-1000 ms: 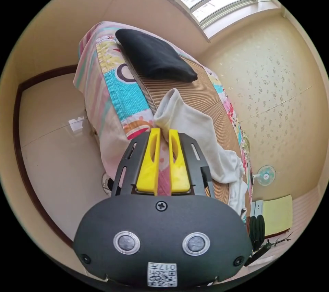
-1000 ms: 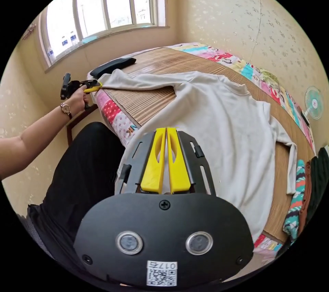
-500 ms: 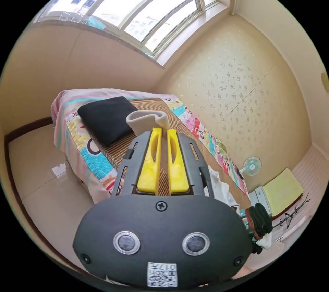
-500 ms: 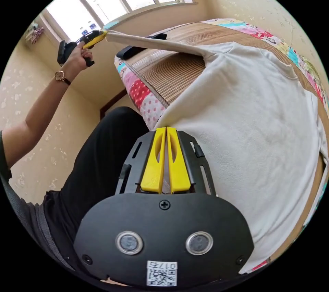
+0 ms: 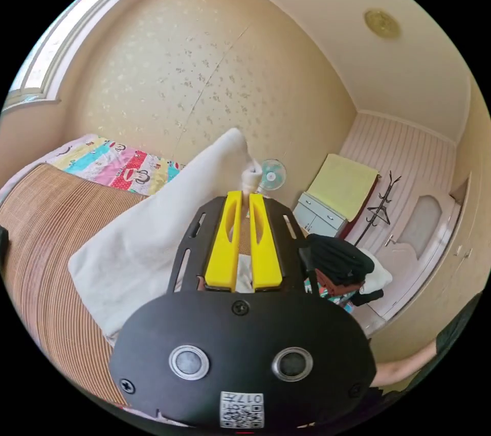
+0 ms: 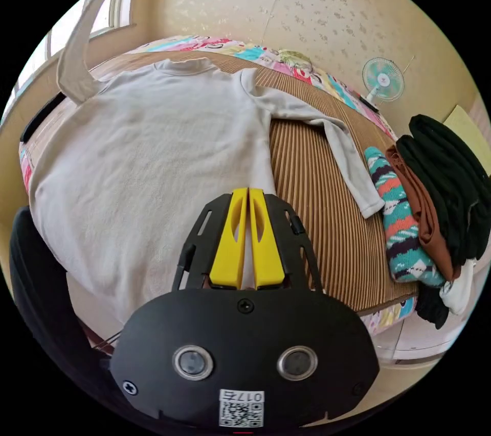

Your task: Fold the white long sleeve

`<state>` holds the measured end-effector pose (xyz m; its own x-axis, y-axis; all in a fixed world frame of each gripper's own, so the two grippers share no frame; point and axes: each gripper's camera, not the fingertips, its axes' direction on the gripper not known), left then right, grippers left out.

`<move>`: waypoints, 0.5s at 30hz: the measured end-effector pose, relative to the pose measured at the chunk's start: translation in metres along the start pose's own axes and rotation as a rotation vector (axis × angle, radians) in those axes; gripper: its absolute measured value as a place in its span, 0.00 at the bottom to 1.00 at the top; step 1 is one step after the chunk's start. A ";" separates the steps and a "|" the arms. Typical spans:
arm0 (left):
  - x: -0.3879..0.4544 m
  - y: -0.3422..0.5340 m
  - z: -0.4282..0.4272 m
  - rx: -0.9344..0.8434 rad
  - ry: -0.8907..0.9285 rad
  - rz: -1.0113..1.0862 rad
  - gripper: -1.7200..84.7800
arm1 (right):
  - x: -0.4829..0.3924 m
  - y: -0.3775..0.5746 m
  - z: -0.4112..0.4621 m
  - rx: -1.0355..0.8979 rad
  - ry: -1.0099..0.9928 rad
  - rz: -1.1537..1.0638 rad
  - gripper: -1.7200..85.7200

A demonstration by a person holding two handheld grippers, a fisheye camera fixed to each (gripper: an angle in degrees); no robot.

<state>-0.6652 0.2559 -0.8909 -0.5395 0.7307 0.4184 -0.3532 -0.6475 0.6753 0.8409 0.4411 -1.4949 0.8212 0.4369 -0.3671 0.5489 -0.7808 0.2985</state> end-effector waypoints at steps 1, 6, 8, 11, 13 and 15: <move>0.013 0.013 0.045 -0.055 -0.051 0.031 0.06 | -0.002 0.004 -0.001 0.017 0.013 -0.009 0.03; 0.035 0.095 0.199 -0.396 0.030 0.069 0.16 | 0.008 0.012 -0.003 0.029 -0.047 0.019 0.03; 0.044 0.138 0.230 -0.579 0.079 0.107 0.16 | 0.013 0.015 -0.005 0.032 -0.073 0.029 0.03; 0.039 0.167 0.212 -0.642 0.079 0.161 0.16 | 0.024 0.018 -0.006 0.037 -0.138 0.056 0.03; 0.024 0.169 0.191 -0.645 -0.004 0.164 0.16 | 0.030 0.020 -0.007 0.041 -0.173 0.071 0.03; 0.003 0.165 0.166 -0.620 -0.082 0.145 0.16 | 0.035 0.023 -0.008 0.050 -0.200 0.083 0.03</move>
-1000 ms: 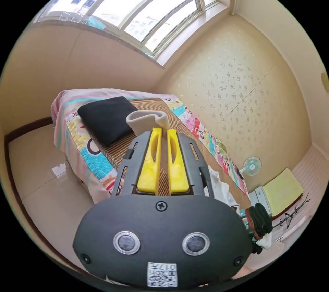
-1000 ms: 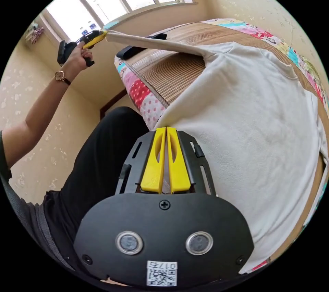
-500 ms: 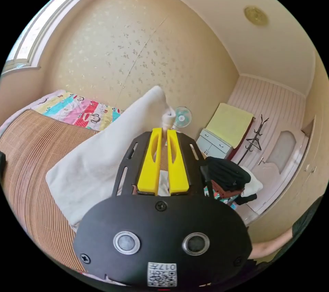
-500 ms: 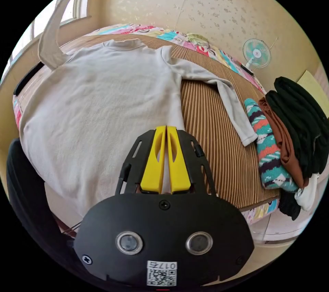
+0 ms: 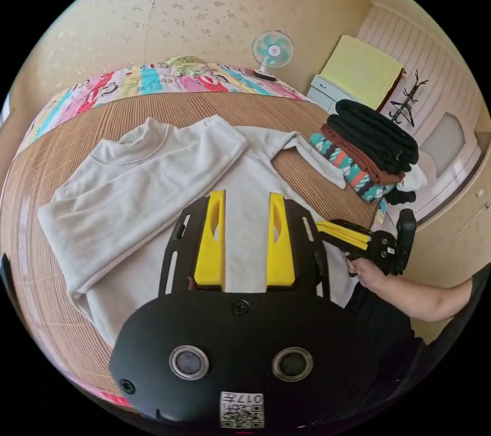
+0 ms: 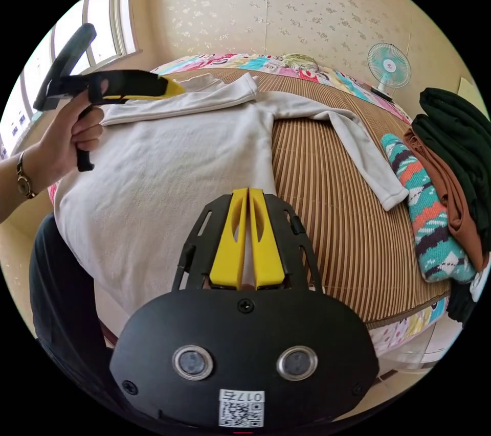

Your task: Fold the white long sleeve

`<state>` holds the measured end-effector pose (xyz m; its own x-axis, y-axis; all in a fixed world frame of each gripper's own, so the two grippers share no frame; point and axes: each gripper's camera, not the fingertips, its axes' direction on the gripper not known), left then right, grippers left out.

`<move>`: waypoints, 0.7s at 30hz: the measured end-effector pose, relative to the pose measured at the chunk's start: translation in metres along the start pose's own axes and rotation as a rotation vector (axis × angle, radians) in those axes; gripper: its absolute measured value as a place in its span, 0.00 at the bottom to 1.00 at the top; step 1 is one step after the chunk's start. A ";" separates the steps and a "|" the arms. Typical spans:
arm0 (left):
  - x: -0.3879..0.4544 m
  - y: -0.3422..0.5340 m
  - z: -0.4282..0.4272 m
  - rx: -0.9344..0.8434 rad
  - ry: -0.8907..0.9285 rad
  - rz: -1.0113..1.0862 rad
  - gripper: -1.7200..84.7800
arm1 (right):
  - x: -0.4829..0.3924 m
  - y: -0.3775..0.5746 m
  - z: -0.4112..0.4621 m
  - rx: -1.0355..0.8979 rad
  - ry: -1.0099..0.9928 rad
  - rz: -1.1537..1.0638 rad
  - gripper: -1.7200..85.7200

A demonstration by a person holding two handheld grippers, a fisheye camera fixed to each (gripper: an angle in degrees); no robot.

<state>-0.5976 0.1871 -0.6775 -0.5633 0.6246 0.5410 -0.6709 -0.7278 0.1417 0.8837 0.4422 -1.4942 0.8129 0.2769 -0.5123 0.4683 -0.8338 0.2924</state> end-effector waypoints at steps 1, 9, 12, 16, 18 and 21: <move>-0.016 0.009 -0.013 0.016 -0.058 -0.023 0.16 | 0.000 0.000 0.000 0.002 -0.003 0.001 0.03; -0.049 0.073 0.015 -0.092 -0.673 -0.024 0.12 | 0.000 -0.002 -0.007 0.006 -0.006 0.001 0.03; -0.056 0.072 0.020 -0.090 -0.664 -0.036 0.11 | -0.003 -0.007 -0.010 -0.007 0.004 -0.003 0.03; -0.103 0.073 0.001 -0.054 -0.401 -0.164 0.11 | -0.001 -0.017 -0.016 -0.038 -0.032 0.009 0.04; -0.124 0.077 -0.005 -0.026 -0.281 -0.211 0.10 | 0.014 -0.030 -0.027 -0.084 -0.091 0.076 0.06; -0.154 0.082 -0.006 -0.006 -0.144 -0.285 0.09 | 0.036 -0.046 -0.055 0.016 0.009 0.150 0.08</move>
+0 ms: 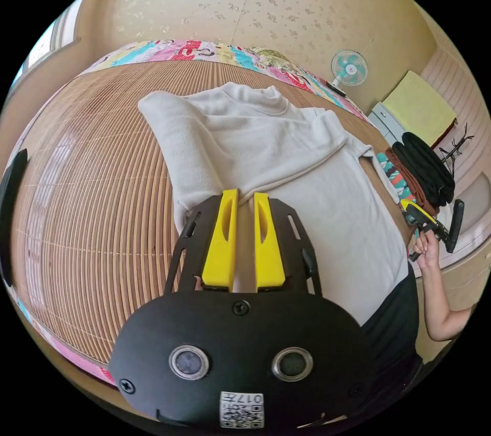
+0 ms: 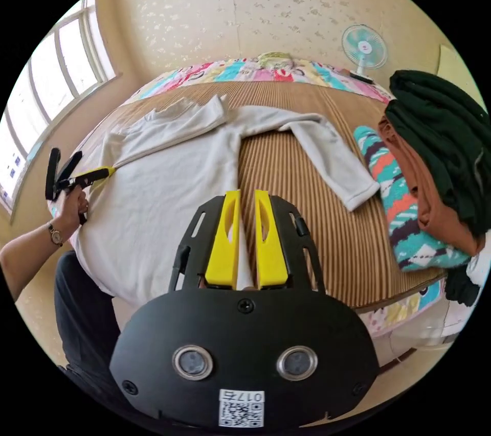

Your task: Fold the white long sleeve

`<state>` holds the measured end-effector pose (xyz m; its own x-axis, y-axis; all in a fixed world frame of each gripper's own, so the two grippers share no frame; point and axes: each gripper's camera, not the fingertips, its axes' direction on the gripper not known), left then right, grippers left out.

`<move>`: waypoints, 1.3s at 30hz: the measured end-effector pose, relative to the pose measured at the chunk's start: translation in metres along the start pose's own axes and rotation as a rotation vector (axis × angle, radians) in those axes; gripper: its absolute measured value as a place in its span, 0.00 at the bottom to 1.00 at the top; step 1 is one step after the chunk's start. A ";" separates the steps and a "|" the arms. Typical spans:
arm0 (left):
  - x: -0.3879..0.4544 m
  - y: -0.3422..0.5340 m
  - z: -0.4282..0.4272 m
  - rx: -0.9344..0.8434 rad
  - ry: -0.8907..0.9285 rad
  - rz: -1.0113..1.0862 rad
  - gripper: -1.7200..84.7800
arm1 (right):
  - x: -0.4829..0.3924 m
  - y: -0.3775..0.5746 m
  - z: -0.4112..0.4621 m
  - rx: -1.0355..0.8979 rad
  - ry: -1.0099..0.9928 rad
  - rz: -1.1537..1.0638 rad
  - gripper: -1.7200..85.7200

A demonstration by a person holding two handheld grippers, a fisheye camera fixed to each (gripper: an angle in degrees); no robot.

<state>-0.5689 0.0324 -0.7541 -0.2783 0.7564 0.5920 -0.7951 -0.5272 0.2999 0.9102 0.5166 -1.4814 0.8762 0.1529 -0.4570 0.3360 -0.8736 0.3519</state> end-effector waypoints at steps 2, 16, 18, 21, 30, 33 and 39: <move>0.001 -0.002 0.003 -0.004 -0.026 0.007 0.08 | 0.012 -0.021 -0.012 0.065 0.073 -0.001 0.09; 0.026 -0.008 0.022 -0.024 -0.289 0.127 0.08 | 0.101 -0.178 0.130 -0.657 0.435 -0.030 0.06; 0.028 -0.008 0.024 -0.025 -0.316 0.139 0.08 | 0.077 -0.206 0.115 -0.588 0.693 -0.137 0.05; 0.034 -0.007 0.027 -0.026 -0.376 0.170 0.08 | 0.019 -0.247 0.054 -0.187 0.962 -0.220 0.05; 0.018 -0.009 0.025 -0.023 -0.347 0.156 0.08 | -0.142 -0.187 -0.075 0.647 0.058 -0.573 0.11; 0.017 -0.009 0.026 -0.023 -0.359 0.162 0.08 | -0.126 -0.180 -0.042 0.468 -0.187 -0.493 0.12; 0.009 -0.009 0.025 -0.021 -0.346 0.156 0.08 | -0.098 -0.171 0.052 0.096 -0.115 -0.380 0.11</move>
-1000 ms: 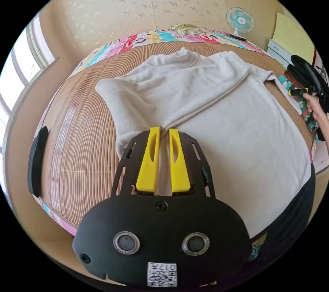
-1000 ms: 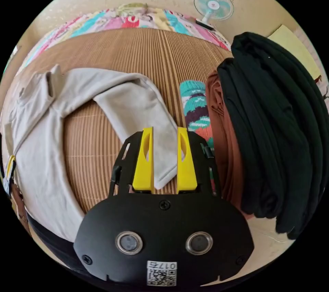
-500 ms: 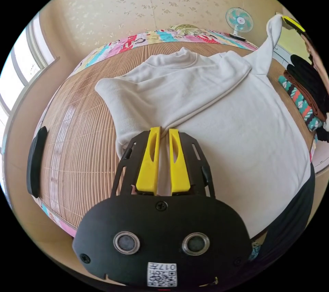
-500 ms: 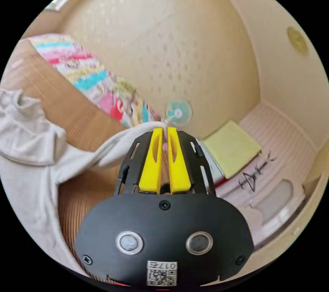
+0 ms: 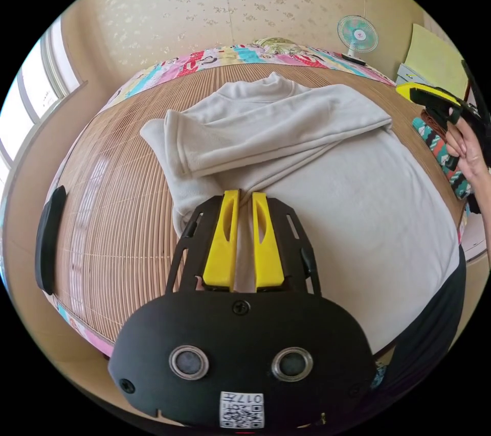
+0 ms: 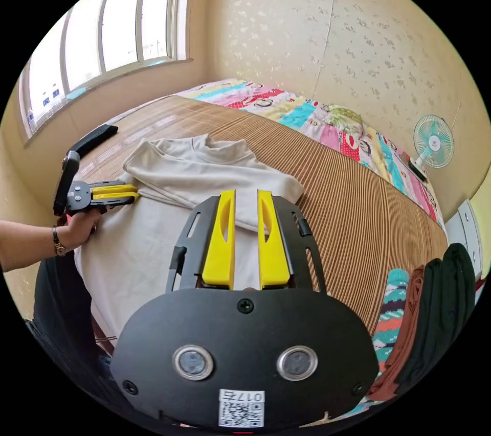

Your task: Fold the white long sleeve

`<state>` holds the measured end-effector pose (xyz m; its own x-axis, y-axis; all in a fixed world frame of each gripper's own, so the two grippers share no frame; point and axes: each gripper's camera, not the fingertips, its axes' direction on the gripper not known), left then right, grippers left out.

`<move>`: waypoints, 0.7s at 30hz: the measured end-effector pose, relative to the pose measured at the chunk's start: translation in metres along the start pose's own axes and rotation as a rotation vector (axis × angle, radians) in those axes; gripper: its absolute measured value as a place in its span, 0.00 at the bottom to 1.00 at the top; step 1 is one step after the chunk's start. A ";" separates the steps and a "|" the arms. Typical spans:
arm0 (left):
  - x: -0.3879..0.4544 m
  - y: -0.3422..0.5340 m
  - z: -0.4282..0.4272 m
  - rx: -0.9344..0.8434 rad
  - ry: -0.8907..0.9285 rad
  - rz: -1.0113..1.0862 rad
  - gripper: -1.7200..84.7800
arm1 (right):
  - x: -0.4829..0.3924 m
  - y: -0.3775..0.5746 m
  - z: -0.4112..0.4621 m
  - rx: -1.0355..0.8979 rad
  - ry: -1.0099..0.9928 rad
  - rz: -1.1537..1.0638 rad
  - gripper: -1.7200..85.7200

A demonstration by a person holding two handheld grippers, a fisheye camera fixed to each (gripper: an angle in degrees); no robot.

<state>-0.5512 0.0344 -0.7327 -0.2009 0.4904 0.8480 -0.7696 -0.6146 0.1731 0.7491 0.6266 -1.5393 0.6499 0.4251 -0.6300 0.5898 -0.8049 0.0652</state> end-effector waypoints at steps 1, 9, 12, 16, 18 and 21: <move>0.000 0.000 0.000 0.000 -0.003 0.002 0.08 | 0.002 0.001 0.004 -0.012 0.006 0.007 0.11; -0.004 0.002 0.001 0.001 -0.007 0.003 0.08 | 0.019 -0.030 0.030 -0.034 -0.133 0.113 0.12; -0.005 0.002 0.001 0.001 -0.006 0.002 0.08 | -0.012 -0.059 0.048 -0.054 -0.279 0.040 0.13; -0.005 0.003 0.001 0.001 -0.010 0.004 0.08 | -0.059 -0.098 0.077 -0.097 -0.487 -0.055 0.14; -0.005 0.003 0.000 0.001 -0.014 0.006 0.08 | -0.082 -0.119 0.102 -0.133 -0.576 -0.039 0.15; -0.006 0.004 0.000 0.004 -0.010 0.005 0.08 | -0.100 -0.135 0.140 -0.191 -0.610 0.003 0.14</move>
<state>-0.5527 0.0292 -0.7367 -0.1988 0.4813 0.8537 -0.7661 -0.6196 0.1710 0.5374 0.6345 -1.5933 0.2952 0.0651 -0.9532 0.7001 -0.6936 0.1694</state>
